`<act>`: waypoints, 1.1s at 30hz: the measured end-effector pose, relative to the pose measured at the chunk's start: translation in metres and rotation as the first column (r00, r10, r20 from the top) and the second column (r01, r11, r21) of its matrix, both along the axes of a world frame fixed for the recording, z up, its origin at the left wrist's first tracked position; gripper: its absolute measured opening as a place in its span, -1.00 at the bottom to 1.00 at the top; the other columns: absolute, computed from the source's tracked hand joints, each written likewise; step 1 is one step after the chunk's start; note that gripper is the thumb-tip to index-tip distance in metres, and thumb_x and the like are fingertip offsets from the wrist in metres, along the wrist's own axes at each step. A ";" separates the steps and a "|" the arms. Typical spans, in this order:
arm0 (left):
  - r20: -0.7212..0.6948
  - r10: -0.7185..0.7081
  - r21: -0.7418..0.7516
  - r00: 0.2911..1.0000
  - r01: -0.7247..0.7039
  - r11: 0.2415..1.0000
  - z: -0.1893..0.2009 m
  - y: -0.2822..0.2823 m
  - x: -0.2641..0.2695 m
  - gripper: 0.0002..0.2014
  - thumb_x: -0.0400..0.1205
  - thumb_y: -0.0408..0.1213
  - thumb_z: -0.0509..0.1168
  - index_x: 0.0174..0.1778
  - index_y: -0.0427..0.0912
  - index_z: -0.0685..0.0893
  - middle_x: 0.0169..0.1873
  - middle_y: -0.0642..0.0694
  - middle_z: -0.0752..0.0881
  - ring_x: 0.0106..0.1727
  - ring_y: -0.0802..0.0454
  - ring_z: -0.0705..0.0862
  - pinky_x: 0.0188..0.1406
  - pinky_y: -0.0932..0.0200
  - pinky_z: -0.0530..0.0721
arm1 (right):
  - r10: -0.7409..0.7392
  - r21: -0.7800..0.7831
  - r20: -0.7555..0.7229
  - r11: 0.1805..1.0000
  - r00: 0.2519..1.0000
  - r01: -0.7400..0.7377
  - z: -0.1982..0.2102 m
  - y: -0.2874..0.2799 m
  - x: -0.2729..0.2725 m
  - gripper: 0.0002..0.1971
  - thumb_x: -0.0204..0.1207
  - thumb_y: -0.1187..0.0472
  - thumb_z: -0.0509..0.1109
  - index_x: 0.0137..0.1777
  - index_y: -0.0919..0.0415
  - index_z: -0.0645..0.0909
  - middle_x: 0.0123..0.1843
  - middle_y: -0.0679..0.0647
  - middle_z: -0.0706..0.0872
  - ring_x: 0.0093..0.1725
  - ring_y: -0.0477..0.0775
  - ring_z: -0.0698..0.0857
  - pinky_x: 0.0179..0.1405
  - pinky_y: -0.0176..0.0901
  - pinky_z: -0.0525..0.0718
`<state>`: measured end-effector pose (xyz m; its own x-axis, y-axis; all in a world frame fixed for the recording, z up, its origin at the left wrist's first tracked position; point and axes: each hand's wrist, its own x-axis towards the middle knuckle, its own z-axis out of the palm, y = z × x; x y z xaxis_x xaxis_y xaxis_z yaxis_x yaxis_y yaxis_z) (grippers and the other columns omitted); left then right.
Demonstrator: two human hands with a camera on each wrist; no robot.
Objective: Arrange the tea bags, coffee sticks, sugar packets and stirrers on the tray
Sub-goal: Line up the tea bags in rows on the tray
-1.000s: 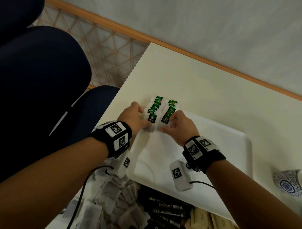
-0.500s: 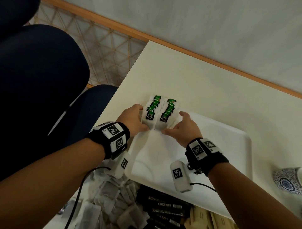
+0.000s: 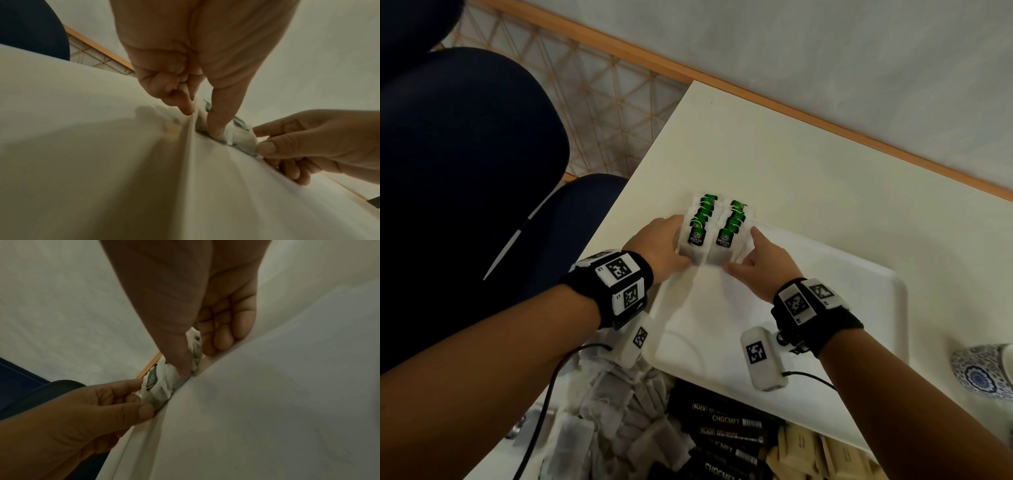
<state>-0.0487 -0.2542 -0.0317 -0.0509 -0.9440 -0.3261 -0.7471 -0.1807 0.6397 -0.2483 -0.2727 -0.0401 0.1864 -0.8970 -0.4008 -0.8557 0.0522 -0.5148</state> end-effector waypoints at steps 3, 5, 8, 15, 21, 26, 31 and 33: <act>-0.002 0.022 0.039 1.000 -0.022 0.999 0.005 0.012 0.010 -0.41 0.51 -0.22 0.46 0.45 -0.02 0.43 -0.19 0.12 0.51 -0.17 0.14 0.53 -0.16 0.28 0.45 | -0.052 -0.009 0.021 0.999 0.998 0.053 0.009 0.012 -0.005 -0.16 0.52 0.03 0.40 0.66 0.20 0.01 -0.31 -0.05 0.67 -0.19 -0.05 0.64 -0.27 -0.23 0.49; 0.023 0.023 0.065 0.999 -0.024 0.998 0.009 0.027 0.022 -0.40 0.53 -0.17 0.45 0.49 0.03 0.42 -0.09 0.08 0.54 -0.07 0.11 0.55 -0.04 0.25 0.46 | -0.055 -0.067 0.051 0.996 0.997 0.059 0.018 0.026 -0.007 -0.29 0.54 0.07 0.39 0.62 0.12 0.16 -0.24 -0.06 0.69 -0.16 -0.06 0.63 -0.16 -0.21 0.49; 0.032 -0.021 0.071 0.999 0.019 0.997 0.017 0.059 0.041 -0.59 0.54 -0.18 0.44 0.31 0.06 0.57 -0.10 0.08 0.59 -0.16 0.19 0.55 -0.19 0.31 0.47 | 0.056 -0.115 0.089 0.992 0.994 -0.046 0.029 0.058 -0.004 -0.62 0.54 0.08 0.38 0.36 -0.04 0.49 -0.25 -0.10 0.67 -0.20 -0.12 0.63 -0.15 -0.19 0.52; 0.092 -0.134 0.096 0.987 0.125 0.988 0.030 0.151 0.076 -0.75 0.51 -0.14 0.45 0.03 0.19 0.58 -0.09 0.13 0.55 -0.25 0.28 0.52 -0.23 0.43 0.44 | 0.417 -0.079 0.008 0.906 0.909 -0.415 0.035 0.130 0.018 -0.82 0.55 0.00 0.37 0.13 -0.18 0.63 -0.18 -0.24 0.55 -0.23 -0.24 0.55 -0.07 -0.23 0.55; 0.129 -0.286 0.095 0.950 0.275 0.957 0.038 0.218 0.082 -0.77 0.49 -0.10 0.47 -0.01 0.16 0.59 -0.17 0.20 0.47 -0.20 0.50 0.49 -0.25 0.55 0.42 | 0.594 -0.019 -0.110 0.800 0.797 -0.599 0.046 0.172 0.037 -0.72 0.57 0.03 0.30 0.27 -0.13 0.59 0.00 -0.20 0.50 0.10 -0.09 0.58 -0.02 -0.29 0.50; 0.121 -0.445 0.176 0.887 0.422 0.889 0.026 0.269 0.071 -0.73 0.49 0.02 0.42 0.04 0.11 0.57 -0.17 0.33 0.40 -0.09 0.28 0.49 -0.16 0.48 0.42 | 0.621 -0.010 -0.246 0.766 0.744 -0.643 0.046 0.192 0.040 -0.64 0.55 -0.07 0.29 0.35 -0.15 0.53 0.20 -0.09 0.55 0.19 -0.01 0.57 -0.05 -0.22 0.51; 0.203 -0.388 0.299 0.899 0.320 0.899 0.010 0.294 0.061 -0.55 0.46 -0.07 0.44 0.18 0.03 0.39 0.00 0.19 0.33 -0.20 0.10 0.50 -0.33 0.22 0.41 | 0.646 -0.018 -0.340 0.722 0.684 -0.691 0.041 0.199 0.041 -0.53 0.53 -0.19 0.29 0.42 -0.14 0.44 0.25 -0.03 0.51 0.22 0.06 0.56 -0.08 -0.14 0.51; 0.188 -0.328 0.294 0.926 0.265 0.918 0.005 0.298 0.056 -0.59 0.47 -0.15 0.41 0.14 0.02 0.38 0.02 0.15 0.36 -0.27 0.11 0.46 -0.43 0.27 0.34 | 0.660 -0.015 -0.376 0.697 0.650 -0.717 0.041 0.201 0.043 -0.55 0.53 -0.19 0.29 0.39 -0.13 0.46 0.26 -0.02 0.50 0.23 0.07 0.55 -0.10 -0.14 0.48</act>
<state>0.0078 0.0435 -0.0264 -0.2096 -0.7777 -0.5927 -0.9119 -0.0633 0.4056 -0.2052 -0.0721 0.0005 0.6631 -0.6144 -0.4275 -0.7235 -0.6726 -0.1555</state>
